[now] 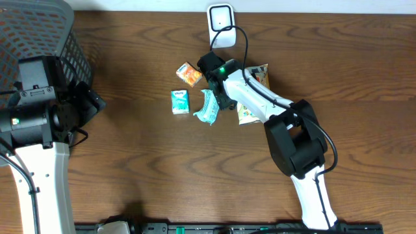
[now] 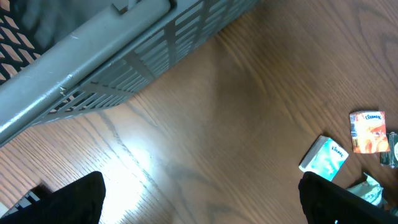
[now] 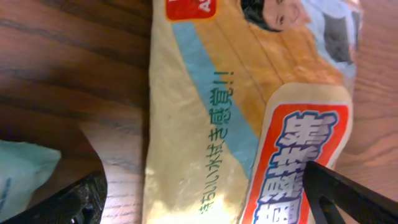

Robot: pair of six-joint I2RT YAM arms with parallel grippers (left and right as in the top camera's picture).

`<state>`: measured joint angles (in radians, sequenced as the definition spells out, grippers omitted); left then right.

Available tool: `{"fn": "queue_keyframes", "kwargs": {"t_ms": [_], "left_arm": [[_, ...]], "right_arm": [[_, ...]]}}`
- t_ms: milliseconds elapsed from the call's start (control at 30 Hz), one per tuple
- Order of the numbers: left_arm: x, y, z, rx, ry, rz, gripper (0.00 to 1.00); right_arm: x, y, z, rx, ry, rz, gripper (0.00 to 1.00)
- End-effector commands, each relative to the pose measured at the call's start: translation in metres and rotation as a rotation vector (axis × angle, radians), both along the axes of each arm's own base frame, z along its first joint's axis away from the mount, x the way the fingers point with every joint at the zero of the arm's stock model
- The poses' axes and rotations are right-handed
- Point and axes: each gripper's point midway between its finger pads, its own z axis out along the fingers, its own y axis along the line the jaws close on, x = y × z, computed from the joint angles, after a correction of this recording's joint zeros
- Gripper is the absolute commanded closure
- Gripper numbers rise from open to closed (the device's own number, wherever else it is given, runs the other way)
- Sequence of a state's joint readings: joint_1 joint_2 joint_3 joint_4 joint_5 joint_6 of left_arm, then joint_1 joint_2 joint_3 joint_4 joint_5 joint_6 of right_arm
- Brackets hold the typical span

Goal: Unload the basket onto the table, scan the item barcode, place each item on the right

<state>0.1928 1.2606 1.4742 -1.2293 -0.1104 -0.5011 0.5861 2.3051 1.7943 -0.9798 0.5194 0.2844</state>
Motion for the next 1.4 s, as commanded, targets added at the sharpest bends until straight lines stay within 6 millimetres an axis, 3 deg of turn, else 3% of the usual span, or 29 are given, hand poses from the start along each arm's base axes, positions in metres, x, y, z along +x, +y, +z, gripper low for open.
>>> {"fn": "queue_keyframes", "kwargs": {"t_ms": [0, 233, 400, 467, 667, 833, 1100, 1200, 1367], "left_arm": [[0.0, 0.001, 0.001, -0.001, -0.003, 0.013, 0.02], [0.0, 0.001, 0.001, -0.001, -0.003, 0.013, 0.02], [0.0, 0.001, 0.001, -0.001, -0.003, 0.013, 0.02], [0.0, 0.001, 0.001, -0.001, -0.003, 0.013, 0.03], [0.0, 0.001, 0.001, -0.001, -0.003, 0.013, 0.02], [0.0, 0.001, 0.001, -0.001, -0.003, 0.013, 0.02], [0.0, 0.001, 0.001, -0.001, -0.003, 0.013, 0.03], [0.0, 0.001, 0.001, -0.001, -0.003, 0.013, 0.02], [0.0, 0.001, 0.001, -0.001, -0.003, 0.013, 0.03]], "right_arm": [[-0.016, -0.018, -0.047, -0.062, 0.119, -0.016, 0.05], [-0.013, -0.04, -0.048, -0.064, 0.142, -0.066, 0.12], [-0.016, -0.044, -0.056, 0.02, 0.202, -0.098, 0.17], [-0.017, -0.045, -0.059, 0.059, 0.223, -0.114, 0.24], [-0.02, -0.047, -0.062, 0.111, 0.259, -0.14, 0.62], [-0.023, -0.049, -0.057, 0.105, 0.278, -0.143, 0.67], [-0.017, -0.039, -0.016, 0.154, 0.316, -0.152, 0.87], [-0.013, -0.024, 0.006, 0.248, 0.342, -0.128, 0.98], [-0.01, 0.012, 0.044, 0.527, 0.416, -0.042, 0.99]]}}
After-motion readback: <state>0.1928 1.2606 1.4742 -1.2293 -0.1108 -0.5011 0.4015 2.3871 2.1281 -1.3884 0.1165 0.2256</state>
